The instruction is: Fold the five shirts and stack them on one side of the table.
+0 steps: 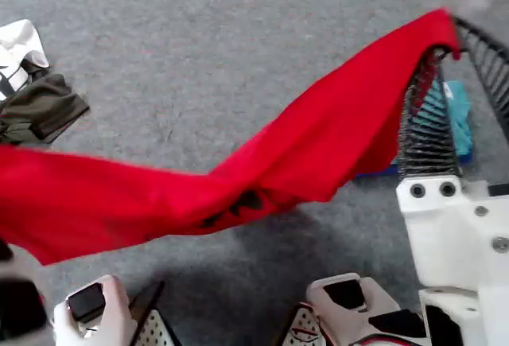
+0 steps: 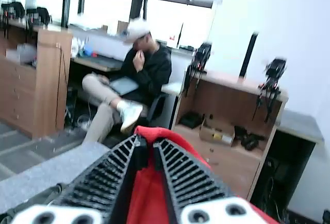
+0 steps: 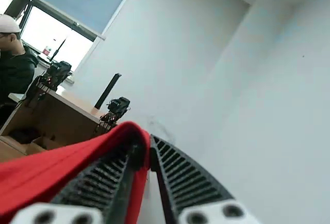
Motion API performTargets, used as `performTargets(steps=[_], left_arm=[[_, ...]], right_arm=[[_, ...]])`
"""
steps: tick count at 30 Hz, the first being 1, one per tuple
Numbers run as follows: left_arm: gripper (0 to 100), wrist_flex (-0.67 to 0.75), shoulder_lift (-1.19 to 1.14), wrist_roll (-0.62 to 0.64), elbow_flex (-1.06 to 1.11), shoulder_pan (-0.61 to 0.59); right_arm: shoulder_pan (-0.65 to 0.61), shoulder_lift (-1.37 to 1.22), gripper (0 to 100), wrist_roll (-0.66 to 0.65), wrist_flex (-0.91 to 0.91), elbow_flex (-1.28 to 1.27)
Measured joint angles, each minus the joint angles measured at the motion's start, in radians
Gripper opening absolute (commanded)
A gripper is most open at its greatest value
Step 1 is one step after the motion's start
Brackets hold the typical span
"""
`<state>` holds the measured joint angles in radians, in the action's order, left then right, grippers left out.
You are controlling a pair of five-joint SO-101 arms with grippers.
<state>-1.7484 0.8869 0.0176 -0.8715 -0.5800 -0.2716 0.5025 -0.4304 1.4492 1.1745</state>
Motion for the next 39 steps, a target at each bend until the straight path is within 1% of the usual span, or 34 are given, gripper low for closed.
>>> performTargets(steps=[5,9,10,12,16,18,21,25,27,31,33,35,37,39], left_arm=[[2,0.000,0.115,0.000,0.103,0.000],[2,0.000,0.126,0.002,0.230,0.000],[2,0.009,0.126,0.002,0.285,0.000],[2,0.072,0.120,0.005,0.400,0.000],[2,0.304,0.115,0.015,0.715,0.000],[2,0.427,0.115,0.020,0.864,0.000],[2,0.585,0.117,0.020,1.045,0.000],[2,0.787,0.112,0.020,1.270,0.000],[2,0.931,0.091,0.020,1.409,0.011],[2,1.287,-0.026,0.020,1.662,0.058],[2,1.458,-0.130,0.020,1.692,0.078],[2,1.596,-0.250,0.020,1.680,0.087],[2,1.654,-0.393,0.020,1.620,0.087],[2,1.674,-0.542,0.020,1.522,0.089]], right_arm=[[0.000,0.000,0.2,0.000,0.025,0.000],[-0.002,-0.008,0.2,0.000,0.003,-0.052],[-0.002,-0.018,0.2,0.000,-0.015,-0.080],[-0.002,-0.052,0.2,0.000,-0.071,-0.149],[-0.003,-0.126,0.2,0.000,-0.199,-0.216],[-0.029,-0.150,0.2,0.000,-0.265,-0.242],[-0.060,-0.232,0.2,0.000,-0.331,-0.288],[-0.064,-0.381,0.2,0.000,-0.433,-0.368],[-0.064,-0.468,0.2,0.000,-0.502,-0.400],[-0.064,-0.669,0.2,0.000,-0.641,-0.413],[-0.064,-0.767,0.2,0.000,-0.718,-0.413],[-0.063,-0.853,0.2,0.000,-0.781,-0.414],[-0.063,-0.916,0.2,0.000,-0.815,-0.414],[-0.063,-0.953,0.2,0.000,-0.827,-0.414]])
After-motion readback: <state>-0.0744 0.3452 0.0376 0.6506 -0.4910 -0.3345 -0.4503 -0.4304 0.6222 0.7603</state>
